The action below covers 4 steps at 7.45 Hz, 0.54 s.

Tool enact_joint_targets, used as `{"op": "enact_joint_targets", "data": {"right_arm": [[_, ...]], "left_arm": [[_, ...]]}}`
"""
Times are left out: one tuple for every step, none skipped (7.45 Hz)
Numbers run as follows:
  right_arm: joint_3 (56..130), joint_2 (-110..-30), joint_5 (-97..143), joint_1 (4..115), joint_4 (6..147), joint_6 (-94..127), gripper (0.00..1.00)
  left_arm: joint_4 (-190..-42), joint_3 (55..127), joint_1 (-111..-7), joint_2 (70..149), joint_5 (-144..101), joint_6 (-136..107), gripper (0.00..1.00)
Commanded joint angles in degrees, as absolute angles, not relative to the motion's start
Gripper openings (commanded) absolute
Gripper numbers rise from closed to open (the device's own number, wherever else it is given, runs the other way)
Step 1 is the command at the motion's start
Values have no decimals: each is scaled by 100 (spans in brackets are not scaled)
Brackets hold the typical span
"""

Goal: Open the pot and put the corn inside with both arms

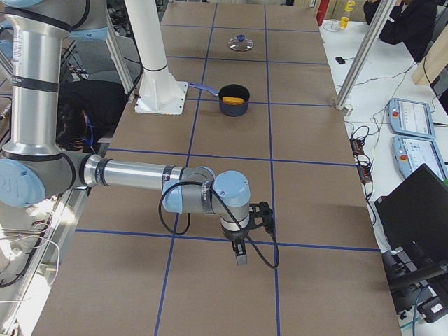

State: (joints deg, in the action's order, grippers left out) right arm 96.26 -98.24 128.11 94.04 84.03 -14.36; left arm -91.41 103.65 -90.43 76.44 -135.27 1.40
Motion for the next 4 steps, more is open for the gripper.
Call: {"op": "enact_joint_targets", "data": {"right_arm": [[9633, -9773, 12963, 9308, 8411, -1424, 100], [9633, -9773, 13016, 9273, 8402, -1424, 100], [9633, -9756, 13034, 9212, 8402, -1424, 100], [9633, -9678, 13043, 9176, 8411, -1424, 100]], "left_arm": [[-9176, 10389, -9044, 7594, -13526, 141, 99], [-9176, 10389, -9044, 7594, -13526, 141, 99], [-9176, 10389, -9044, 7594, -13526, 141, 99], [-9176, 10389, -9044, 7594, -13526, 141, 99]]}}
